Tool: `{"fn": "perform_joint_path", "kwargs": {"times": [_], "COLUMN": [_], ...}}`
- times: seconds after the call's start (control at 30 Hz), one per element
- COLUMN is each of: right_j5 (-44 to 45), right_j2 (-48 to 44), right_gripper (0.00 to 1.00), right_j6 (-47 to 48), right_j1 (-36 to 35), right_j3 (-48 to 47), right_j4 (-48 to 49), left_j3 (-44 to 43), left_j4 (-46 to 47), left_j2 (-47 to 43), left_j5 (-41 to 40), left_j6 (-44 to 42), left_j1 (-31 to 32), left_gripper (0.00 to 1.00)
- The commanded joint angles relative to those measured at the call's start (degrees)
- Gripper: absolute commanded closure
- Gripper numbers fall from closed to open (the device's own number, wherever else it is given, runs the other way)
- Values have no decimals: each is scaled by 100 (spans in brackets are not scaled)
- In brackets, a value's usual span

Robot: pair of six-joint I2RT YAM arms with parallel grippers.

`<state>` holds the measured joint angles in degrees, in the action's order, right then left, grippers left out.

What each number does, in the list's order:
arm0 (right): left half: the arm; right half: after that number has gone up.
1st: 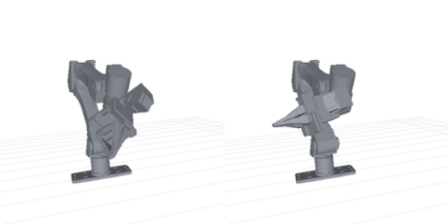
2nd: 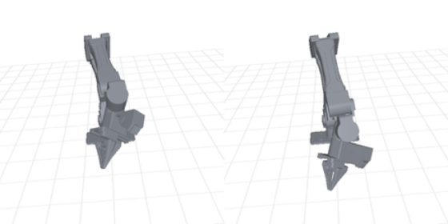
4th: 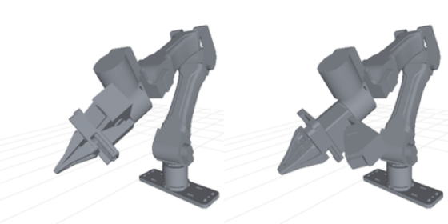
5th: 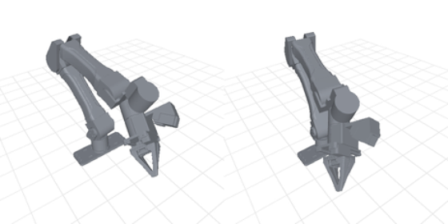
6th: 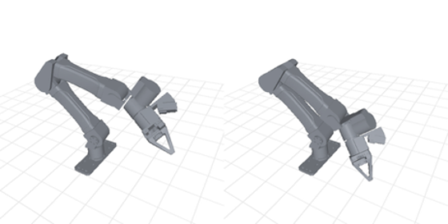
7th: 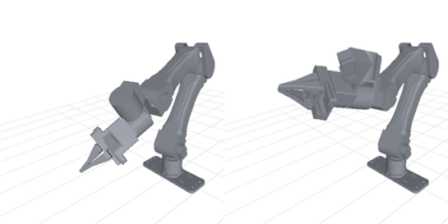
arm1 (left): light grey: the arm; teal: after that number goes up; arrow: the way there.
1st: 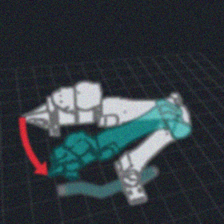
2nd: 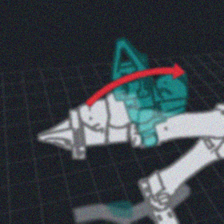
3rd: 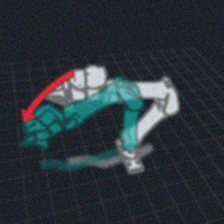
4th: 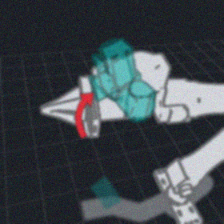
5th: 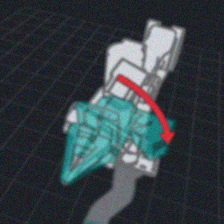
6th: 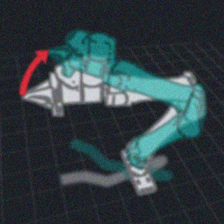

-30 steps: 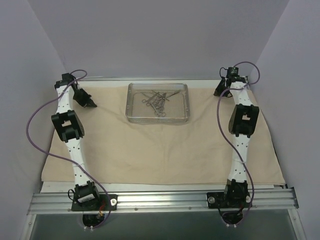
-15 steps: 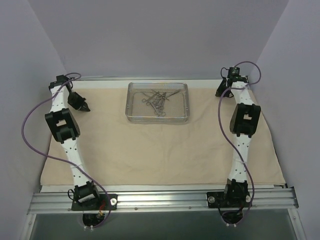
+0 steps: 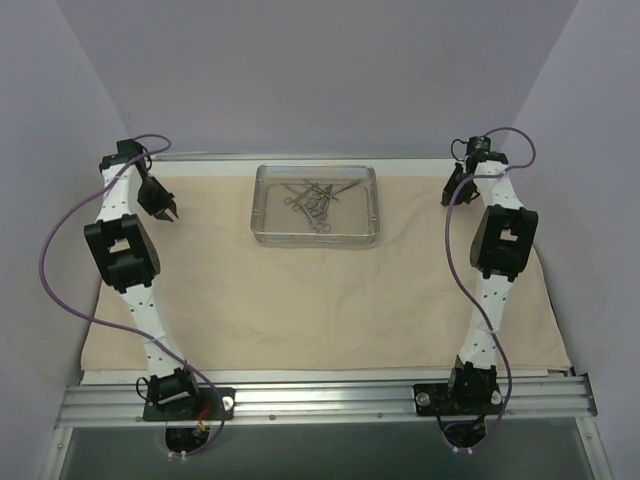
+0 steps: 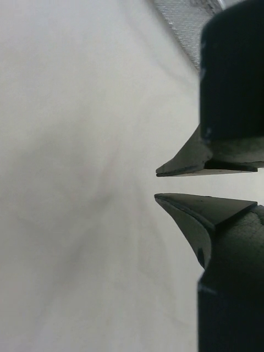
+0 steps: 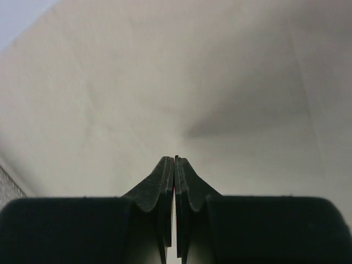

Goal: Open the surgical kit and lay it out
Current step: Smooth out the surgical kit at the center of the board.

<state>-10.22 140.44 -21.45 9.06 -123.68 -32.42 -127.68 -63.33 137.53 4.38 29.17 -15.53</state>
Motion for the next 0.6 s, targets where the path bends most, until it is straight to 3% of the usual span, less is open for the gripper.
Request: {"fn": "perform_joint_path", "kwargs": {"times": [0.0,0.07,0.23,0.43,0.57], "right_j5": [-23,-164,-297,81,371], "right_j2": [-1395,-2027,-3179,-3058,-2830], "right_gripper": [100,100,100,100,100], "right_j6": [132,150,106,308,370], "right_j1": [-70,-185,-194,-62,-1], "right_j3": [913,1850,3182,3543,3824], "right_j4": [-606,-694,-809,-1433,-1425], "left_j3": [742,1513,2492,3494,3566], "left_j4": [374,645,778,1068,1121], "left_j2": [-1156,-1439,-1730,-1985,-1897], "left_j5": [-140,96,203,361,406], "left_j6": [-350,-342,-280,-157,-104], "left_j1": [348,366,375,367,375], "left_gripper": [72,72,75,77,78]}}
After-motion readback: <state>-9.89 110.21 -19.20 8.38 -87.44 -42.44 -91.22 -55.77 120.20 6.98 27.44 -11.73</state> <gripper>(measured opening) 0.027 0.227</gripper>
